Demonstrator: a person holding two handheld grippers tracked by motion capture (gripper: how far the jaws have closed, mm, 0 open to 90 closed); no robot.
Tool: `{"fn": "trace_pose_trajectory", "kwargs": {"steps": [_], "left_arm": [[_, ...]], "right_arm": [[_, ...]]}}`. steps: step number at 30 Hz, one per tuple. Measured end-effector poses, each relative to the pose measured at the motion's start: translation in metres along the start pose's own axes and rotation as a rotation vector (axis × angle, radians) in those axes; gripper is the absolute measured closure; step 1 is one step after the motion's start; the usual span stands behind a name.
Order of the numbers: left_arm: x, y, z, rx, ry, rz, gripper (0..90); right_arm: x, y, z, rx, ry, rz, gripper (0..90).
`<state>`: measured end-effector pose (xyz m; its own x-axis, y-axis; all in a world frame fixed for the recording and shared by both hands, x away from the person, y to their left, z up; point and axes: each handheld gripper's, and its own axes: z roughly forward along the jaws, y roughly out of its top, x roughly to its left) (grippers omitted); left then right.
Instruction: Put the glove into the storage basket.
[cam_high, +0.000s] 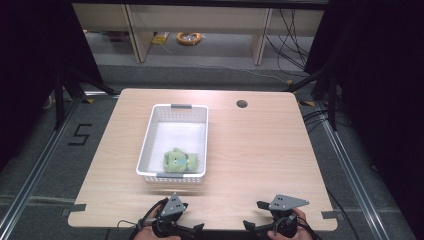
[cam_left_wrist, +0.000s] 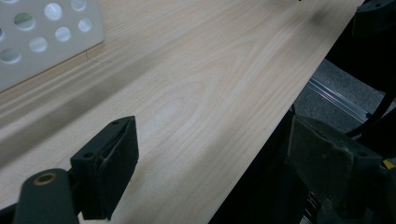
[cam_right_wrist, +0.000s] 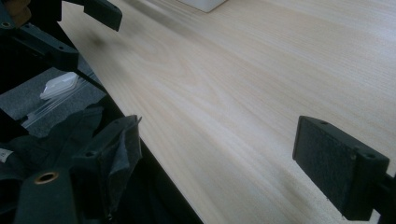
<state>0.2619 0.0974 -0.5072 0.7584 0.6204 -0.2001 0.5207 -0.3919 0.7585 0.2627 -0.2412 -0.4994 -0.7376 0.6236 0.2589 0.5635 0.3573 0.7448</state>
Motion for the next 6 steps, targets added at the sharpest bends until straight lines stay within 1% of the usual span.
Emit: {"fn": "trace_pose_trajectory", "kwargs": {"steps": [1, 2, 3, 4, 5, 6], "left_arm": [[0.0003, -0.0001, -0.0002, 0.006, 0.001, -0.006, 15.8], [-0.0016, 0.0001, 0.0006, -0.019, -0.008, -0.027, 15.8], [-0.0007, 0.0006, 0.0, -0.018, -0.009, -0.013, 15.8], [0.0, 0.0008, -0.0005, -0.014, -0.01, -0.011, 15.8], [0.0005, 0.0009, -0.0002, -0.018, -0.011, -0.014, 15.8], [0.0005, 0.0009, 0.0004, -0.022, -0.012, -0.021, 15.8]], "right_arm": [[0.0004, -0.0002, 0.0001, -0.007, -0.016, 0.004, 16.0], [-0.0003, -0.0001, 0.0, -0.01, -0.021, -0.007, 16.0], [-0.0001, -0.0001, 0.0002, -0.01, -0.02, -0.006, 16.0], [0.0002, -0.0002, 0.0008, -0.01, -0.004, -0.002, 16.0], [-0.0018, 0.0002, 0.0003, -0.006, -0.015, -0.028, 16.0], [-0.0017, 0.0003, 0.0007, -0.001, -0.012, -0.026, 16.0]]}}
